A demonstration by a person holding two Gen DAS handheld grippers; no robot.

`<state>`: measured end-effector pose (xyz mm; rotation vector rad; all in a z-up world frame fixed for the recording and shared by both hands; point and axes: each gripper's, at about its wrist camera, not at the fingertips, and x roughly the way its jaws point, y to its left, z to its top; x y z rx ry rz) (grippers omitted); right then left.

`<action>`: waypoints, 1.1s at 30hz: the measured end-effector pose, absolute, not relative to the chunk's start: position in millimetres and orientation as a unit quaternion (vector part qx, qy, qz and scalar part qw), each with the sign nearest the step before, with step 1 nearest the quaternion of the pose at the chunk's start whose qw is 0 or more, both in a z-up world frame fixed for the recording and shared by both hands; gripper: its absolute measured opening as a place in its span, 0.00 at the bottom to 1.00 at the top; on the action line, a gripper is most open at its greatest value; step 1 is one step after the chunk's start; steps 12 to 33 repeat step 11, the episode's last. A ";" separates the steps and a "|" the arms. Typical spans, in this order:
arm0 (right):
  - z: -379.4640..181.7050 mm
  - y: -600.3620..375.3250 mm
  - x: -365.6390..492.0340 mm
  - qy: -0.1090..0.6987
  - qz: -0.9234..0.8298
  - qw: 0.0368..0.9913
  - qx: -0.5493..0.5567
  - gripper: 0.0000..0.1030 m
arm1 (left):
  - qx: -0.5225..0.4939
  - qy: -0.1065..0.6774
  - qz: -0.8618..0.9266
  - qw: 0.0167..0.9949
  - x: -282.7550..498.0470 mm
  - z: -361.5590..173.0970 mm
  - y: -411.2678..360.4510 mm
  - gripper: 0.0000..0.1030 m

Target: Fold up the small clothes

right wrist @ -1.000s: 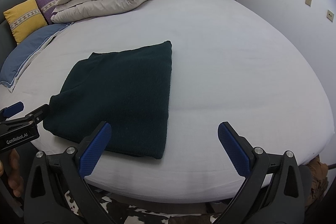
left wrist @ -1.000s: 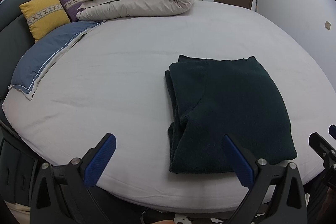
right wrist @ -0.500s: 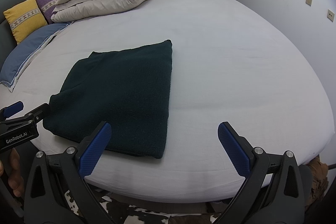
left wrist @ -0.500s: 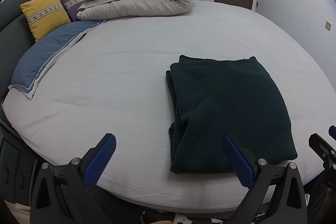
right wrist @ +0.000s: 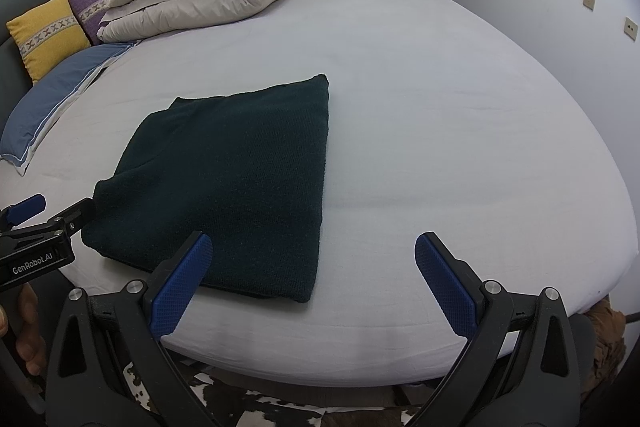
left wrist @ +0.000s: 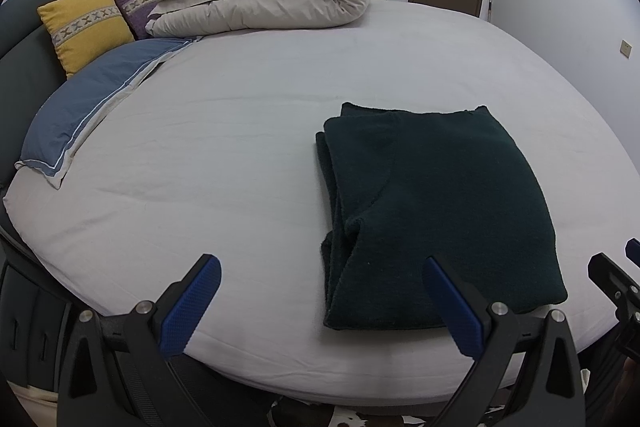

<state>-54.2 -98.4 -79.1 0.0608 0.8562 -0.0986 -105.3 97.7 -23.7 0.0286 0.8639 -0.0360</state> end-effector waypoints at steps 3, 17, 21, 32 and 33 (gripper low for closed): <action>-80.8 -98.6 -53.6 0.417 -0.046 0.907 0.030 1.00 | 0.012 0.420 -0.019 0.907 -105.4 -23.8 97.4 1.00; -83.2 -97.6 -53.0 0.419 -0.044 0.906 0.031 1.00 | 0.011 0.409 -0.026 0.912 -107.8 -20.7 95.1 1.00; -83.2 -97.6 -53.0 0.419 -0.044 0.906 0.031 1.00 | 0.011 0.409 -0.026 0.912 -107.8 -20.7 95.1 1.00; -83.2 -97.6 -53.0 0.419 -0.044 0.906 0.031 1.00 | 0.011 0.409 -0.026 0.912 -107.8 -20.7 95.1 1.00; -83.2 -97.6 -53.0 0.419 -0.044 0.906 0.031 1.00 | 0.011 0.409 -0.026 0.912 -107.8 -20.7 95.1 1.00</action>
